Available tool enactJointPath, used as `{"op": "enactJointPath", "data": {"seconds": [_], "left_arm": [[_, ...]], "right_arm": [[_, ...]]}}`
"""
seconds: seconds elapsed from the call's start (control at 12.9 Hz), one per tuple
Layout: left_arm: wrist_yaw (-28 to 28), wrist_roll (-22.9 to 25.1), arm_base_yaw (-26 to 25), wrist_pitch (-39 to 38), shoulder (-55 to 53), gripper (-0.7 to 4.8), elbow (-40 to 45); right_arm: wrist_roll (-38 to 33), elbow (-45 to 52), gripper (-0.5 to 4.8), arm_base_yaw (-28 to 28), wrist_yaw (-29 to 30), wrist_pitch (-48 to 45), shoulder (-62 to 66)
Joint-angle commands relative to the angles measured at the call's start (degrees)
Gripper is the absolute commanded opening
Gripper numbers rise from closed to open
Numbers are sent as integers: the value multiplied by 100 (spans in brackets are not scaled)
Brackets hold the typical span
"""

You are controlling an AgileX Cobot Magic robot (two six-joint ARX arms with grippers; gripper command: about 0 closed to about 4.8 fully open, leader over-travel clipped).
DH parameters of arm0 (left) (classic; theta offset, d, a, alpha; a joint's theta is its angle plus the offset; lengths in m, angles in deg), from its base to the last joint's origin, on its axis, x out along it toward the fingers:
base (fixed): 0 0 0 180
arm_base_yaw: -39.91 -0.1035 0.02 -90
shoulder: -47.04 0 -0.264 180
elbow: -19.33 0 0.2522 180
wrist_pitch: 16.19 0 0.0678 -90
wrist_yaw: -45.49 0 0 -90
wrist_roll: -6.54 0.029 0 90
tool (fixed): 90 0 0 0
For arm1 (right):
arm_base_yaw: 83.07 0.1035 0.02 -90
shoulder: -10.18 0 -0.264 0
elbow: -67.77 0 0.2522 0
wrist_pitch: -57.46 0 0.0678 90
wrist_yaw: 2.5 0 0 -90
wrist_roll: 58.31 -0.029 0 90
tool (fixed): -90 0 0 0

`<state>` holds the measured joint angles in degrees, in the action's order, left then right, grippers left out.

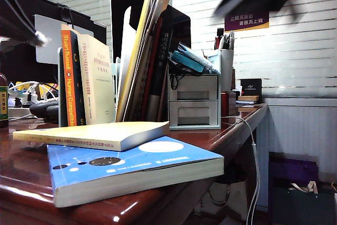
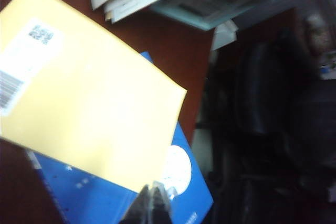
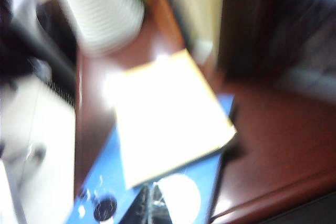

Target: Pick up the blue book and put it on the bookshelf.

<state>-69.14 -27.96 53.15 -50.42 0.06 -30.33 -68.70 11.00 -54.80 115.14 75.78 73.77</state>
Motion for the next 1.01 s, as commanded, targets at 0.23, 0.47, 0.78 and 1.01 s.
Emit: {"op": "enactJointPath", "data": {"seconds": [0.23, 0.47, 0.78, 1.01], "left_arm": [[149, 70, 7, 188, 17, -5, -35], [149, 66, 7, 350, 20, -5, -35], [166, 61, 9, 404, 20, -5, -35], [144, 61, 9, 435, 20, -5, -37]], "right_arm": [[-17, -20, -1, 850, -31, -894, 1453], [-278, -31, -1, 881, -70, -1539, 2175], [-321, -492, -1, 887, -96, -1543, 3038], [-334, -833, -2, 887, -293, -1360, 3495]]}}
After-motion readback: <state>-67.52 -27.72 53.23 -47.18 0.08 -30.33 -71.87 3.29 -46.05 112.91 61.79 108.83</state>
